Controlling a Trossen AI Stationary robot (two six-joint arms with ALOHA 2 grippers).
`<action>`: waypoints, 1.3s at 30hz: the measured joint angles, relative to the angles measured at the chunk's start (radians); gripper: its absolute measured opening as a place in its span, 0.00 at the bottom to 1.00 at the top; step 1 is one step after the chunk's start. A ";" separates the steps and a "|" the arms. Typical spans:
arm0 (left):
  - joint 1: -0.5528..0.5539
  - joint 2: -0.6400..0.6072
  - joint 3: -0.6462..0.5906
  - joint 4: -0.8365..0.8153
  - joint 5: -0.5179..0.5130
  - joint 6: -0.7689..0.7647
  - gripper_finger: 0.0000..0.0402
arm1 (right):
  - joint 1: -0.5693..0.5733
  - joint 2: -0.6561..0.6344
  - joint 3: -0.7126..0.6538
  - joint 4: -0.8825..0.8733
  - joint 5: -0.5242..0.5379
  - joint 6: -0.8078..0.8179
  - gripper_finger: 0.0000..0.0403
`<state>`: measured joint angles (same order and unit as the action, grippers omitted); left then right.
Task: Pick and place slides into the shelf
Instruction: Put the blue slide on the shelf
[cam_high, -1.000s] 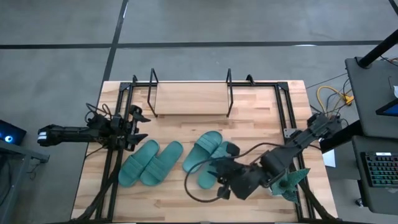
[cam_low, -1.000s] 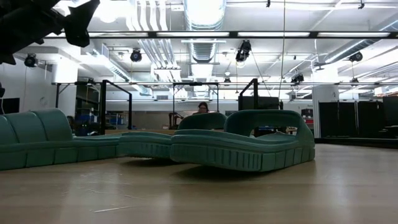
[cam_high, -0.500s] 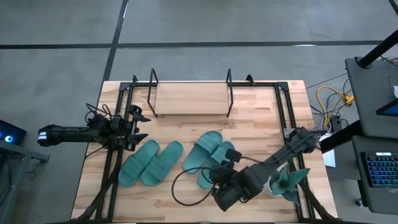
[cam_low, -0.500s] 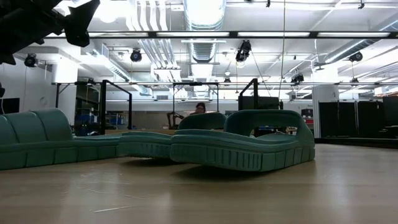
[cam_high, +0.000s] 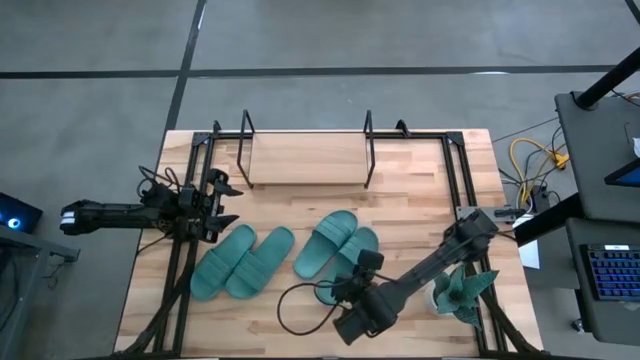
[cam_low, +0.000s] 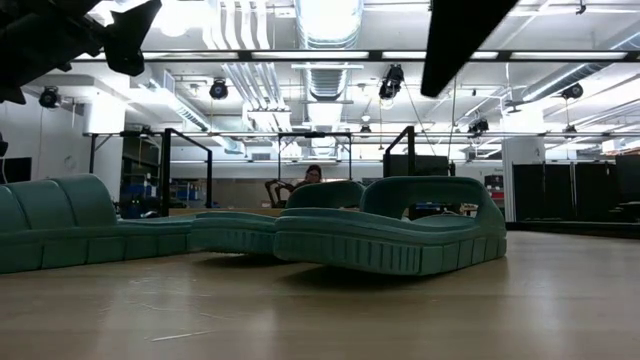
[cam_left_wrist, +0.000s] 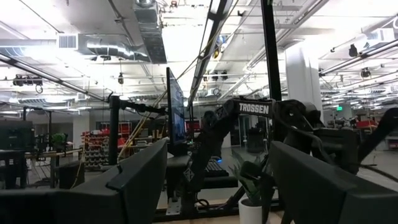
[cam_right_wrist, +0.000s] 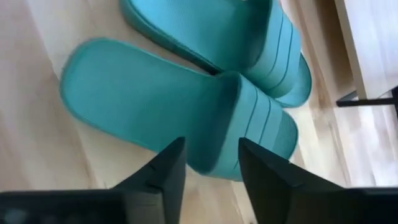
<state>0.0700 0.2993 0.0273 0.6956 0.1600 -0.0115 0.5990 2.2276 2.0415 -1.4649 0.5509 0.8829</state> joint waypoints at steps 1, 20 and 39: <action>0.000 0.000 0.000 0.000 0.000 0.000 0.67 | -0.002 0.003 0.000 -0.001 0.000 0.000 0.40; 0.000 0.000 0.000 0.000 0.000 0.001 0.67 | -0.040 0.083 -0.067 -0.043 0.000 -0.004 0.50; 0.000 0.000 0.000 0.000 0.000 0.001 0.67 | -0.077 0.087 -0.199 -0.013 0.027 0.008 0.50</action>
<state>0.0696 0.2993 0.0273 0.6956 0.1600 -0.0102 0.5220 2.3146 1.8426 -1.4776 0.5776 0.8912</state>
